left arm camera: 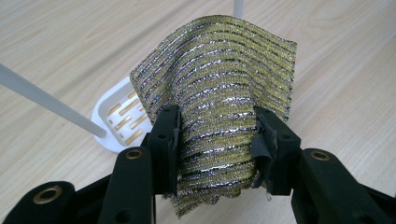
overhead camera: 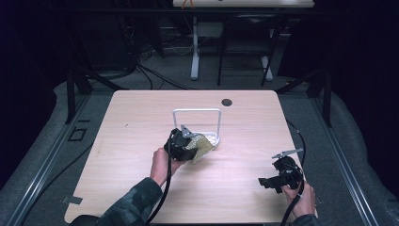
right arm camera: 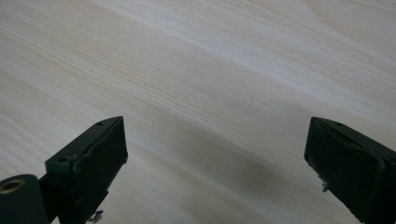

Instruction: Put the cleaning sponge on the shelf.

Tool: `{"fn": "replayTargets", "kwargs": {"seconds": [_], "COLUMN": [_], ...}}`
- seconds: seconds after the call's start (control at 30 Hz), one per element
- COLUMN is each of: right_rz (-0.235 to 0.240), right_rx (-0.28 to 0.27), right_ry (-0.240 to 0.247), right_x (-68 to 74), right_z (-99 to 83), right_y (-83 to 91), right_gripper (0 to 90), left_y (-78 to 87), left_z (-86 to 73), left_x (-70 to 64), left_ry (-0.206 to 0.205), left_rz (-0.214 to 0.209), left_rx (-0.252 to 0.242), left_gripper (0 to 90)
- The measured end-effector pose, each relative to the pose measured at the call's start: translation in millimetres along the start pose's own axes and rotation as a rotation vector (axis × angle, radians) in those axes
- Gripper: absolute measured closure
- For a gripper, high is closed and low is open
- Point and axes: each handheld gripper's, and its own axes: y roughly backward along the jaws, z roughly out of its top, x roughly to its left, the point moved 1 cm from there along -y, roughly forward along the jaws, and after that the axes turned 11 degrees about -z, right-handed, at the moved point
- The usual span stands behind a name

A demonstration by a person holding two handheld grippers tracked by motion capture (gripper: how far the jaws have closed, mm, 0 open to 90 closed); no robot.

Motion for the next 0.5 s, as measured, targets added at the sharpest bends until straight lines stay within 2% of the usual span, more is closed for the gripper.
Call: {"fn": "replayTargets", "kwargs": {"seconds": [0.37, 0.5], "right_rz": [-0.001, 0.000], "right_rx": [0.001, 0.001], "right_ry": [0.000, 0.000], "right_x": [0.3, 0.2], "right_z": [0.0, -0.1], "right_y": [-0.1, -0.2], "right_gripper": [5.6, 5.6], "left_y": [-6.2, -8.3], "left_z": [8.8, 11.3], "left_x": [4.8, 5.8], "left_ry": [0.053, 0.051], "left_rz": [0.072, 0.090], "left_rx": [-0.012, -0.014], "left_gripper": [55.5, 55.4]}}
